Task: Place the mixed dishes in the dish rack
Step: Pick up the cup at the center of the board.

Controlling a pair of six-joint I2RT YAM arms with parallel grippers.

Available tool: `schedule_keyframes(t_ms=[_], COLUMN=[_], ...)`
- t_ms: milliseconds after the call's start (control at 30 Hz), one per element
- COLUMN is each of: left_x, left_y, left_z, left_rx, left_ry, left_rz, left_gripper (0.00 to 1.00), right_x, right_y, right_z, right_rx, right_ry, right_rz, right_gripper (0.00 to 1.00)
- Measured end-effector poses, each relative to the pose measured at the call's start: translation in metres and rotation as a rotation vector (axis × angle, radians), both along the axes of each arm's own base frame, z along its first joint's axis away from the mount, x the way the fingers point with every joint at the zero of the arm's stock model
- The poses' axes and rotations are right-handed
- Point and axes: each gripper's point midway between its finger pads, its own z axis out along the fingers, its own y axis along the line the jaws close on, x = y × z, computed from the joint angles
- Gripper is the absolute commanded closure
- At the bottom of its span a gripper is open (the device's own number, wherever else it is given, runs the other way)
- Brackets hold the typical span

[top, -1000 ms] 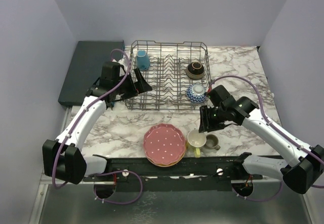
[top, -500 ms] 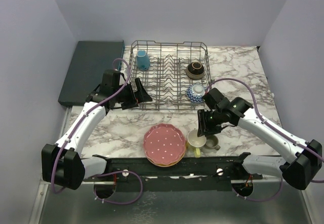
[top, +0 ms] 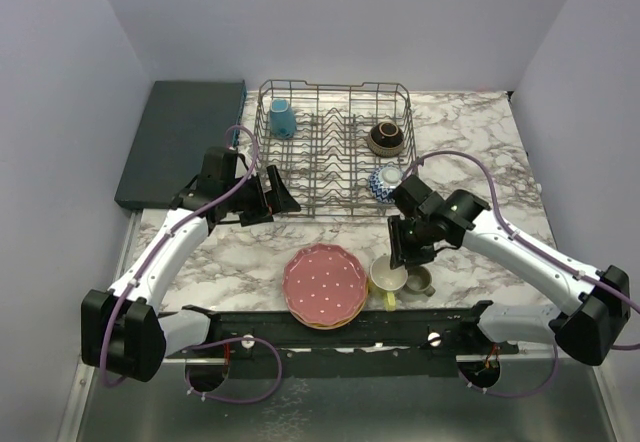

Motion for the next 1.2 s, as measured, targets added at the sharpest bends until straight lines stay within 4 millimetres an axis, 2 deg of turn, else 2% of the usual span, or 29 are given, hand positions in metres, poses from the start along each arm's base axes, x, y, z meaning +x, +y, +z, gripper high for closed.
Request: schedule_keyframes(t_ms=[267, 400, 833, 1200], left_x=[-0.004, -0.007, -0.008, -0.011], left_y=[0.001, 0.002, 0.002, 0.003], left_z=[0.001, -0.002, 0.0, -0.002], left_rx=[0.001, 0.004, 0.005, 0.011], left_ry=[-0.014, -0.01, -0.018, -0.003], left_rz=[-0.009, -0.011, -0.015, -0.017], left_gripper=[0.01, 0.01, 0.01, 0.01], right_x=[0.013, 0.013, 0.002, 0.001], right_y=[0.002, -0.004, -0.018, -0.007], right_z=[0.016, 0.014, -0.012, -0.027], right_rx=[0.002, -0.029, -0.105, -0.132], right_ry=[-0.06, -0.065, -0.009, 0.013], right_rz=[-0.037, -0.053, -0.067, -0.028], right_gripper=[0.57, 0.57, 0.57, 0.65])
